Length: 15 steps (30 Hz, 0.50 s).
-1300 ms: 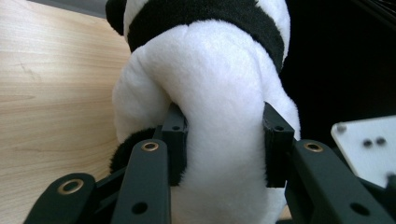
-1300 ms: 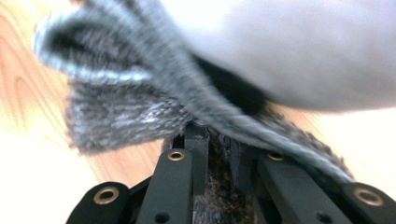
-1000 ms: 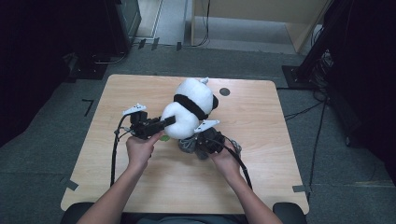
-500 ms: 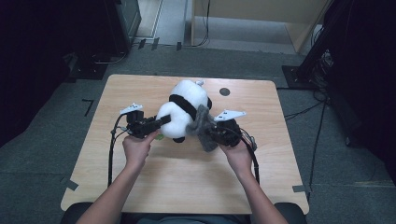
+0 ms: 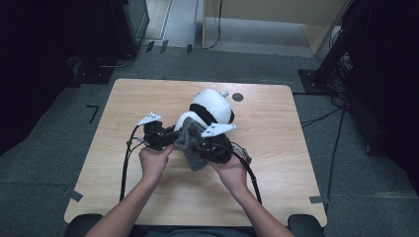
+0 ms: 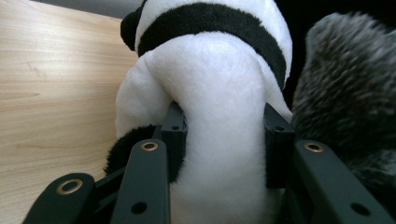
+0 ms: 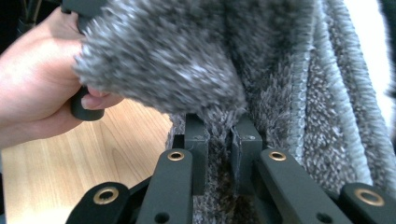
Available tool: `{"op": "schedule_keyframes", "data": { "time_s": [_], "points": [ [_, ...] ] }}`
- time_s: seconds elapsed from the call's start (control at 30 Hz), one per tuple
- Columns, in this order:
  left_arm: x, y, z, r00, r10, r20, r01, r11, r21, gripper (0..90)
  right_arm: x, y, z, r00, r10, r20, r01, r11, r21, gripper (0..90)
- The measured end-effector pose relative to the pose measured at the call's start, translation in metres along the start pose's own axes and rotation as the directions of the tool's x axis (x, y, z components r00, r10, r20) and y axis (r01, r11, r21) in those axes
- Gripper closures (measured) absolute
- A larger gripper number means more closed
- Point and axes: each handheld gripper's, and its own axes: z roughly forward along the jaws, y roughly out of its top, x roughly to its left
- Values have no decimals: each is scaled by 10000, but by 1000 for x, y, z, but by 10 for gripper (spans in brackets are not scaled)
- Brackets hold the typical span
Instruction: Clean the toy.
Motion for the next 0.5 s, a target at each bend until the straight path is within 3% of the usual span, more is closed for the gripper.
{"op": "schedule_keyframes", "data": {
  "time_s": [0.07, 0.27, 0.5],
  "points": [
    [0, -1, 1, 9997, -233, 99, 233, 9997, -44, 624, 5, -1, 4, 9999, -132, 74, 132, 9999, 12, 811],
    [0, -1, 0, 9992, -382, 91, 383, 9992, -76, 624, 18, -5, 16, 9948, -881, 517, 881, 9961, 35, 811],
    [5, -2, 1, 9977, -673, 48, 673, 9977, 41, 623, 20, -13, 29, 9860, -1497, 735, 1488, 9887, 184, 814]
  ]
}}
